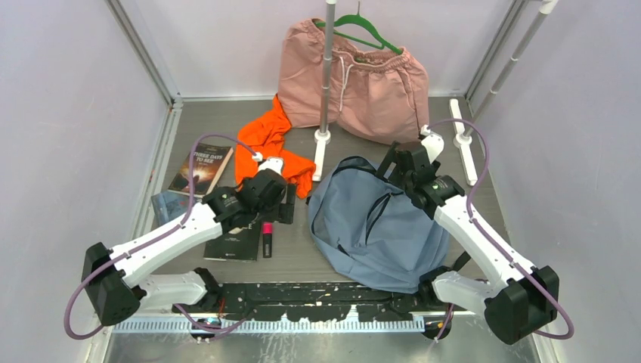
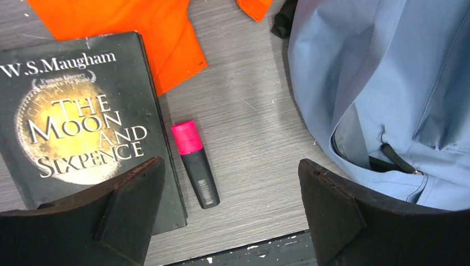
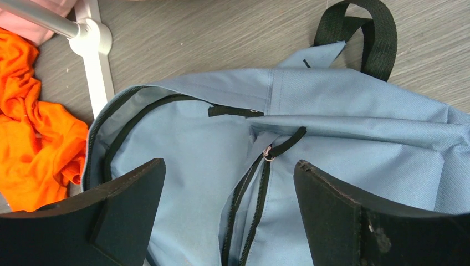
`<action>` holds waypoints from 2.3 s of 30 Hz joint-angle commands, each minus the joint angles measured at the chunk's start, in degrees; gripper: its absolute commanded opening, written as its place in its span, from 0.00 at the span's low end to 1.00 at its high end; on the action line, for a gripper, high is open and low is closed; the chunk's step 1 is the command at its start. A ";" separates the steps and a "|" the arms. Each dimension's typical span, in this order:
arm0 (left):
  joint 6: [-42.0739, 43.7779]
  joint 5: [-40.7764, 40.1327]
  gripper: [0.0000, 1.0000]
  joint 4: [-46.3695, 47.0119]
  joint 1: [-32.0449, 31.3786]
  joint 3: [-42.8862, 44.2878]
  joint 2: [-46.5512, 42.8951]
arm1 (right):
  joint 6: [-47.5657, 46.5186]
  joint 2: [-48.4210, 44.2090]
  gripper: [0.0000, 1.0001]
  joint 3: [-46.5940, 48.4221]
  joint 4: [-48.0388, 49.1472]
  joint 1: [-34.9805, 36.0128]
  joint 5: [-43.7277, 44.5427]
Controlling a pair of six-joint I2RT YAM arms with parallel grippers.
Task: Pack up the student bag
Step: Adjust the student bag at the center of the board.
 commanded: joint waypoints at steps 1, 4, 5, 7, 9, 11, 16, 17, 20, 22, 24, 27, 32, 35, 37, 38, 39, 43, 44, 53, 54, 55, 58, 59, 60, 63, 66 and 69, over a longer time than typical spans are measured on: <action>-0.45 2.82 0.90 5.98 -0.05 -2.77 -1.65 | 0.15 -0.15 0.91 -0.50 2.41 0.07 0.10; 0.68 6.94 0.90 6.52 -0.10 -3.11 -0.36 | 0.59 0.71 0.91 -0.21 1.98 0.04 0.88; 0.56 7.59 0.89 6.71 -0.18 -2.98 0.13 | 0.61 0.90 0.92 -0.04 1.87 -0.03 1.24; 0.19 8.34 0.89 7.88 -0.86 -2.79 1.11 | 0.58 1.14 0.92 0.23 1.69 0.06 1.41; -0.04 8.55 0.89 9.48 -2.12 -2.40 2.18 | 0.41 1.16 0.92 0.27 1.76 0.06 1.26; 0.24 8.14 0.90 10.44 -3.35 -1.14 3.89 | 0.24 1.00 0.92 0.20 1.63 0.08 1.11; 1.33 4.94 0.90 10.78 -6.29 5.45 11.02 | 0.07 0.00 0.92 -0.32 1.54 0.06 0.93; 1.27 3.82 0.90 10.46 -6.62 7.10 12.71 | 0.15 -0.12 0.92 -0.25 1.38 0.01 0.48; 1.77 2.40 0.90 10.31 -6.73 10.96 17.20 | 0.72 -1.06 0.91 -0.34 0.75 0.06 -1.09; 2.28 0.75 0.88 11.33 -6.73 12.36 19.71 | 1.31 -2.09 0.91 -1.25 0.77 0.06 -2.20; 3.18 0.04 0.86 12.53 -6.67 13.33 21.72 | 1.85 -3.15 0.91 -2.43 1.28 0.06 -3.33; 4.08 0.25 0.79 12.93 -6.33 15.57 25.53 | 2.74 -3.56 0.91 -3.27 1.37 0.04 -4.56; 1.86 2.29 0.55 12.44 -2.54 16.95 29.55 | 3.25 -2.87 0.90 -3.76 2.87 0.14 -9.68; -0.21 7.90 0.12 14.54 1.20 13.83 28.06 | 1.38 -1.63 0.90 -4.53 6.03 0.69 -17.90; -1.43 13.49 0.00 17.41 4.43 10.30 25.31 | 1.56 -0.12 0.90 -4.79 6.83 2.58 -19.20; -2.05 16.72 0.00 19.37 5.98 8.18 23.87 | 1.58 0.90 0.90 -4.74 7.04 4.08 -18.85; -2.53 20.29 0.00 21.43 7.59 6.04 22.52 | 1.52 1.66 0.90 -4.72 7.46 5.52 -18.25; -5.00 30.60 0.00 28.92 11.60 -1.48 19.81 | 1.63 5.96 0.87 -2.87 9.29 13.27 -15.91; -5.42 31.53 0.00 29.99 11.99 -2.57 19.73 | 1.74 7.69 0.86 -1.93 9.50 15.04 -15.05; -8.85 35.72 0.00 34.04 12.57 -5.38 21.45 | 2.88 22.88 0.71 2.65 14.93 18.92 -11.18; -9.06 35.92 0.00 34.24 12.55 -5.41 21.48 | 3.11 24.95 0.71 3.56 15.08 19.00 -11.27; -9.02 36.35 0.00 34.31 12.59 -5.32 21.45 | 3.39 27.04 0.72 4.92 14.38 19.17 -10.94; -8.84 37.28 0.00 34.21 12.57 -5.20 21.63 | 4.45 31.93 0.71 6.86 13.54 19.50 -9.05; -8.71 37.53 0.00 34.23 12.60 -5.27 21.71 | 4.79 32.75 0.65 6.51 14.81 19.50 -8.97; -8.66 37.69 0.00 34.26 12.57 -5.37 21.74 | 4.73 33.03 0.60 5.80 16.24 19.53 -8.95; -9.04 37.88 0.00 33.21 12.58 -5.11 22.00 | 3.64 32.70 0.10 4.93 18.20 19.50 -8.98; -8.66 38.42 0.00 30.88 12.63 -3.69 22.10 | 0.67 29.68 0.01 5.24 16.11 19.50 -9.27; -8.78 36.70 0.00 29.22 13.21 -3.16 21.52 | -3.58 21.46 0.01 2.53 15.00 19.56 -10.82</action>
